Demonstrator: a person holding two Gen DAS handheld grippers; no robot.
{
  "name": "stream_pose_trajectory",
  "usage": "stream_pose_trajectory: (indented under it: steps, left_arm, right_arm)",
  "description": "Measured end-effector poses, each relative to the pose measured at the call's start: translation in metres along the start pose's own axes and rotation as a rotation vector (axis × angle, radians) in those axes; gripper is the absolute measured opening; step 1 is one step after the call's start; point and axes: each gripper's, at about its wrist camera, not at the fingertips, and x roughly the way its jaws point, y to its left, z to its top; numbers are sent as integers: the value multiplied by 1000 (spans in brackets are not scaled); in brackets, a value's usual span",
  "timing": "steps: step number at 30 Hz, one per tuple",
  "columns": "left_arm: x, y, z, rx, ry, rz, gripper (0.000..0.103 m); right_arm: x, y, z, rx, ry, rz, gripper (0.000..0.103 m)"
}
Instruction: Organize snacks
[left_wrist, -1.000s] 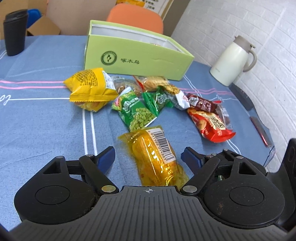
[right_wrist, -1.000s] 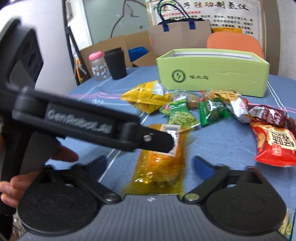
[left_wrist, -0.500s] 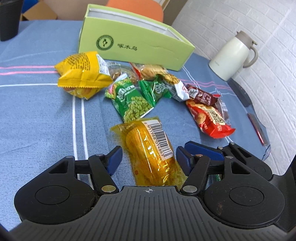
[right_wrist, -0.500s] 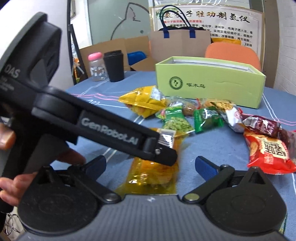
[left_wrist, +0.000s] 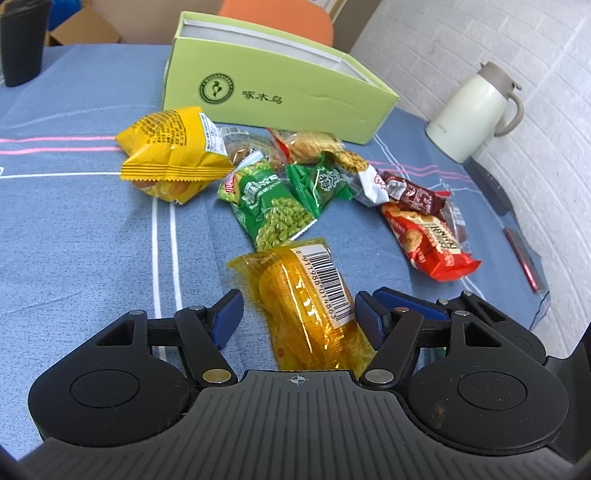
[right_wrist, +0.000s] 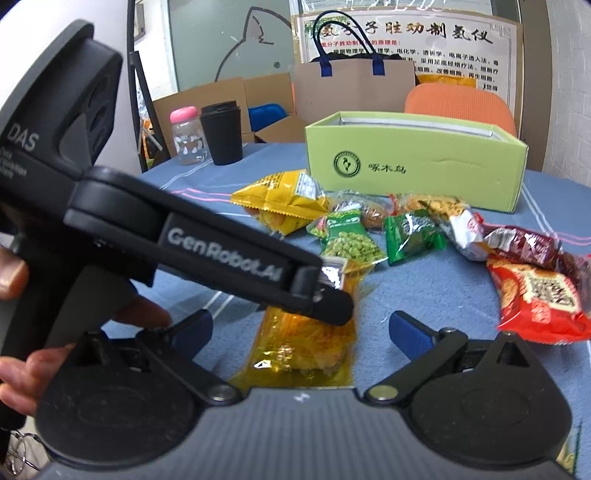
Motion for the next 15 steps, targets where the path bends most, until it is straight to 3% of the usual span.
stream_pose_trajectory:
  steps: [5, 15]
  left_arm:
    - [-3, -7, -4, 50, -18, 44, 56]
    - [-7, 1, -1, 0, -1, 21, 50]
  right_arm:
    - [-6, -5, -3, 24, -12, 7, 101]
    - [-7, -3, -4, 8, -11, 4, 100]
